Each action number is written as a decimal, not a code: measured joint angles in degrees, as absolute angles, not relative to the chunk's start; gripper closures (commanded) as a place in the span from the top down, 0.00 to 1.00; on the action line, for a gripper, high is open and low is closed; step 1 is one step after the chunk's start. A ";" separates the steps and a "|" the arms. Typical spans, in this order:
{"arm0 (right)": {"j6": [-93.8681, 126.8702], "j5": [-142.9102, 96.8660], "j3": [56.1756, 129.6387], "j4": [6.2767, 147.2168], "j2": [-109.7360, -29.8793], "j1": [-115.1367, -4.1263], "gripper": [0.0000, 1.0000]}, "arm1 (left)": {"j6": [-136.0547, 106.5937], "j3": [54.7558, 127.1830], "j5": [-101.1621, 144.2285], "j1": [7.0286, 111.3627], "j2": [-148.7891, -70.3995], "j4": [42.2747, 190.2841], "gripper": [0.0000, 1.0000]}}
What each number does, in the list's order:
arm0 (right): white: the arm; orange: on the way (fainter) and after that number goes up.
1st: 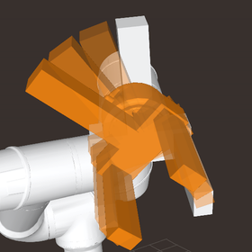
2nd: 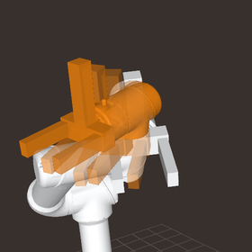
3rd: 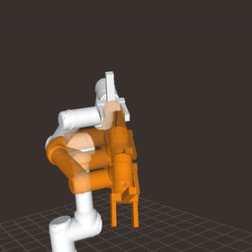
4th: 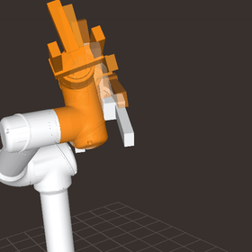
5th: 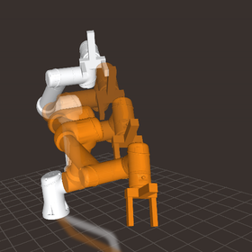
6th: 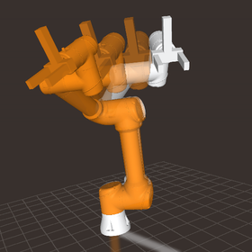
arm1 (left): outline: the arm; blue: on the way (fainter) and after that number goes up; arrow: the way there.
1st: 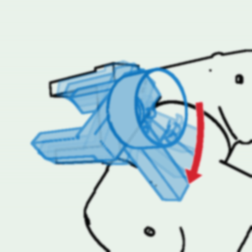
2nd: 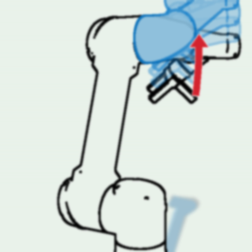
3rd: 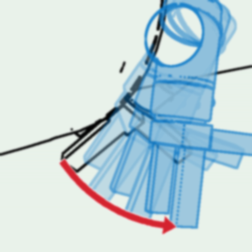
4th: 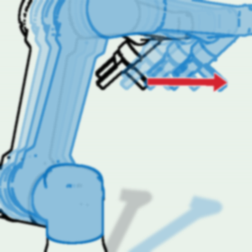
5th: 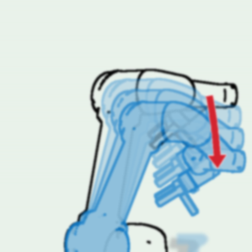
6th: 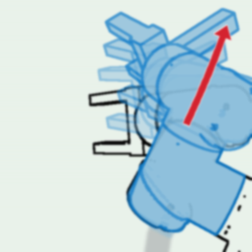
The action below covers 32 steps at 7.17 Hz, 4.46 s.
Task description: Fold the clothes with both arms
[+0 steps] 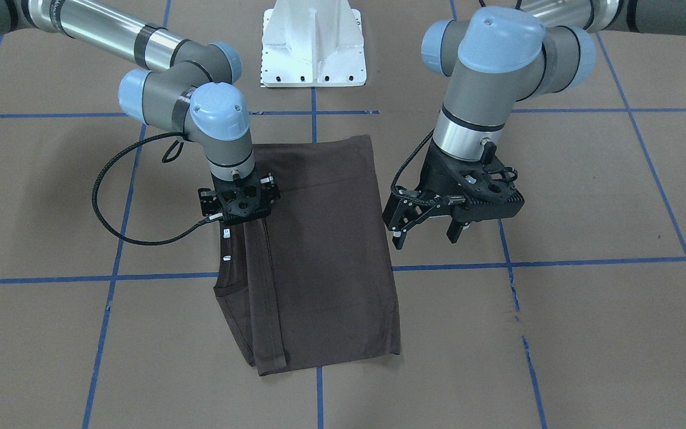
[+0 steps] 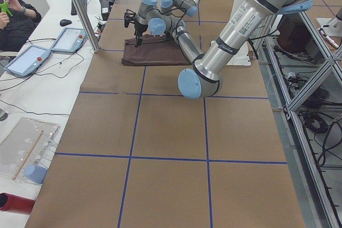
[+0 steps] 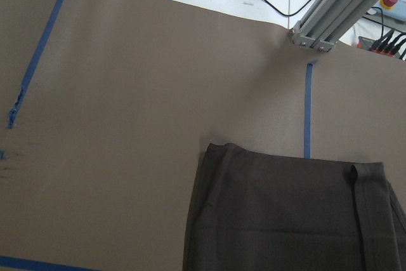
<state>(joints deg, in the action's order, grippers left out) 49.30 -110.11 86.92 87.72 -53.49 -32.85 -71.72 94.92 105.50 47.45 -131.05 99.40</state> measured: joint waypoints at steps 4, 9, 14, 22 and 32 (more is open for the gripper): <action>48.95 -111.81 86.92 89.38 -54.67 -33.87 1.00 | -71.77 94.89 105.50 47.41 -131.04 99.43 1.00; 44.32 -113.29 91.76 89.39 -62.72 -39.32 1.00 | -72.21 94.98 105.53 47.32 -131.26 99.36 1.00; 44.55 -112.98 80.74 87.05 -48.45 -40.75 1.00 | -72.28 95.92 105.54 47.28 -131.22 99.13 1.00; 43.08 -112.38 65.65 82.27 -44.31 -44.89 1.00 | -72.23 99.88 105.63 47.29 -131.16 98.72 1.00; 41.46 -112.47 59.62 78.56 -38.17 -43.50 1.00 | -73.67 101.27 107.57 46.32 -128.00 99.60 1.00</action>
<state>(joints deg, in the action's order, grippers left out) 41.46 -112.47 59.62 78.56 -38.17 -43.50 -73.67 101.27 107.57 46.32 -128.00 99.60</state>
